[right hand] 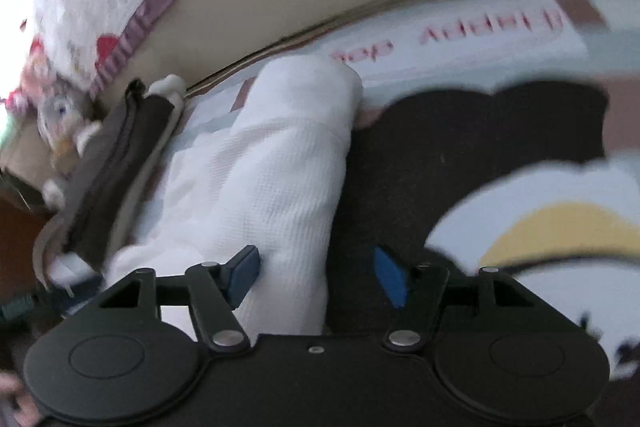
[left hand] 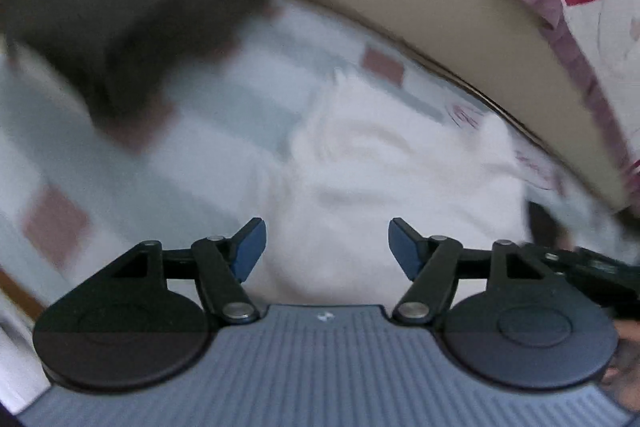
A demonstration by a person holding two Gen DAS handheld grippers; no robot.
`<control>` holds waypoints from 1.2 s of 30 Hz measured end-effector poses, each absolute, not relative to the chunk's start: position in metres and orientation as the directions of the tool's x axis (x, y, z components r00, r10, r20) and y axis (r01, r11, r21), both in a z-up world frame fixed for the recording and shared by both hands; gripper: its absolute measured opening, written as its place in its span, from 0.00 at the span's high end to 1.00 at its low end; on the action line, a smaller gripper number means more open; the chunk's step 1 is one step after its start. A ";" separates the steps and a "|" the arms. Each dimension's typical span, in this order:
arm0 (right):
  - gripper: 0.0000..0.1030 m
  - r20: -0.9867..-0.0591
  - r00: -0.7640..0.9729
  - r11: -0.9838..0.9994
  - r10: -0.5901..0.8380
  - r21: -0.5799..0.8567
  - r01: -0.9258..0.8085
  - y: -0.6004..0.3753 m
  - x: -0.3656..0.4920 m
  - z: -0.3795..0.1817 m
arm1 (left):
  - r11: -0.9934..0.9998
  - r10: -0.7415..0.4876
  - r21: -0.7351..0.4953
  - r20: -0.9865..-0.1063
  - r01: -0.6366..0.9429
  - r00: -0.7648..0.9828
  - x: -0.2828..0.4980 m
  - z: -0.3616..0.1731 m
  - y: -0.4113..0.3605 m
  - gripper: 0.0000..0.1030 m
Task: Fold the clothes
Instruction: 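Grasp the white garment edge with the left gripper while the right gripper holds its end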
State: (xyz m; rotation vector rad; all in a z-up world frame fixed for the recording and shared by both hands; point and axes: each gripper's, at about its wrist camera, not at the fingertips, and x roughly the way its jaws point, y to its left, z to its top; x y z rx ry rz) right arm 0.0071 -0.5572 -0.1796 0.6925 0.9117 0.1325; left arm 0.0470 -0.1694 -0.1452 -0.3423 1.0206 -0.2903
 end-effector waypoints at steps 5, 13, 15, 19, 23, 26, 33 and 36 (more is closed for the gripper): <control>0.33 -0.536 0.624 0.497 0.569 0.828 0.258 -0.574 -0.010 -0.207 | 0.791 -0.568 -0.607 -0.774 -0.074 0.281 0.048 -0.186 -0.164 0.30; 0.31 -0.535 0.614 0.494 0.580 0.831 0.257 -0.556 0.002 -0.223 | 0.839 -0.500 -0.540 -0.814 -0.068 0.295 0.043 -0.191 -0.179 0.20; 0.31 -0.531 0.619 0.516 0.578 0.826 0.227 -0.552 0.008 -0.226 | 0.848 -0.488 -0.527 -0.819 -0.062 0.301 0.042 -0.188 -0.184 0.18; 0.32 -0.516 0.642 0.546 0.567 0.819 0.176 -0.547 0.014 -0.227 | 0.850 -0.484 -0.524 -0.820 -0.060 0.306 0.046 -0.188 -0.181 0.18; 0.44 -0.535 0.656 0.631 0.533 0.768 0.114 -0.540 0.013 -0.217 | 0.847 -0.486 -0.528 -0.817 -0.065 0.309 0.048 -0.188 -0.175 0.18; 0.44 -0.536 0.660 0.646 0.526 0.757 0.101 -0.540 0.015 -0.214 | 0.865 -0.463 -0.501 -0.827 -0.042 0.319 0.048 -0.184 -0.179 0.17; 0.44 -0.535 0.655 0.616 0.533 0.776 0.132 -0.546 0.015 -0.219 | 0.869 -0.456 -0.493 -0.829 -0.039 0.324 0.052 -0.185 -0.181 0.16; 0.44 -0.535 0.654 0.614 0.535 0.778 0.134 -0.545 0.014 -0.219 | 0.870 -0.454 -0.492 -0.829 -0.041 0.327 0.052 -0.185 -0.181 0.16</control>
